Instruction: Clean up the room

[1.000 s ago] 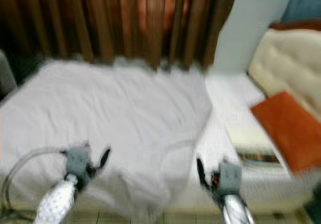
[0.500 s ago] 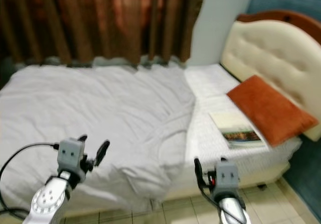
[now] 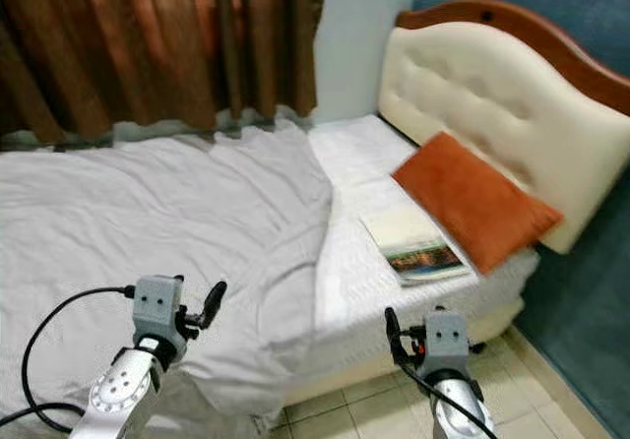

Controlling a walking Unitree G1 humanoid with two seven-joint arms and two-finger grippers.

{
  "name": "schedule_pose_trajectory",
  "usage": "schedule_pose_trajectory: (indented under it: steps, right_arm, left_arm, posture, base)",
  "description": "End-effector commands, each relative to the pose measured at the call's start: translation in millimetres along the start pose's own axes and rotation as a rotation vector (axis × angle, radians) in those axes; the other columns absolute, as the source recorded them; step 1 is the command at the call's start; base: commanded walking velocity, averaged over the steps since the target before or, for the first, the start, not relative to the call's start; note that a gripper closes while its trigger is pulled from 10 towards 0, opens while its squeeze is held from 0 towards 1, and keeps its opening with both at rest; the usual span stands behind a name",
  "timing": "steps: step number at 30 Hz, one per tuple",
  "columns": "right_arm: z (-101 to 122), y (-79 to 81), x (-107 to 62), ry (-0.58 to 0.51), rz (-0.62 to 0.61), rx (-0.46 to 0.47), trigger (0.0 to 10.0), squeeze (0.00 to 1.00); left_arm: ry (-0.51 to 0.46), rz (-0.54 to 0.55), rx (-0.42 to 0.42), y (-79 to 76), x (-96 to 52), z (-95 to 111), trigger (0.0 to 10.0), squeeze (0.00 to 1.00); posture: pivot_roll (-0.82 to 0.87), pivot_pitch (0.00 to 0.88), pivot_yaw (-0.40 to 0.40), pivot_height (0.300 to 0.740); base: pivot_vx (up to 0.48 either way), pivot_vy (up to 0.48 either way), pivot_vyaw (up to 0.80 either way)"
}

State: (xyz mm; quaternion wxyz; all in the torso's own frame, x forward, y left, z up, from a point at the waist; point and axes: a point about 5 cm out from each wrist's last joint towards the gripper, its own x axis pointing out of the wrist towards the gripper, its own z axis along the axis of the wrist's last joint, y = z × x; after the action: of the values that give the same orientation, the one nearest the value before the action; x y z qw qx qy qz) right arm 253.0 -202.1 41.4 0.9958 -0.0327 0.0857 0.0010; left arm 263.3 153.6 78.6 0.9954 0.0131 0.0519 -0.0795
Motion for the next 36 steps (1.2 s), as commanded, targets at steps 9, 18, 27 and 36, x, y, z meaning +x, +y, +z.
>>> schedule_pose_trajectory:
  steps: [9, 18, 27, 36]
  right_arm:
    - [-6, 8.8, -11.0, 0.060, 0.112, 0.028, 10.0, 0.00]
    - [-11, 2.1, -44.5, 0.082, 0.135, 0.009, 10.0, 0.00]
    - [-12, 18.7, -43.9, 0.109, 0.139, 0.082, 10.0, 0.00]
    - [-12, 25.1, -85.4, 0.170, 0.213, 0.089, 10.0, 0.00]
  left_arm:
    - [0.208, 0.172, -0.006, 41.5, 7.4, -41, 10.0, 0.00]
    - [0.121, 0.045, 0.157, 36.8, -8.5, -26, 10.0, 0.00]
    - [0.125, 0.004, 0.089, 31.2, -13.3, -32, 10.0, 0.00]
    - [0.262, 0.127, 0.063, 65.4, 1.1, -49, 10.0, 0.00]
  posture:
    - [0.00, 0.138, -0.102, 0.740]
    - [-0.04, 0.211, -0.086, 0.740]
    - [0.00, 0.226, -0.090, 0.740]
    - [-0.09, 0.491, -0.110, 0.740]
  base:
    - [0.380, 0.268, 0.00]
    - [0.058, 0.000, 0.00]
    - [0.000, 0.213, 0.00]
    - [0.000, 0.267, 0.00]
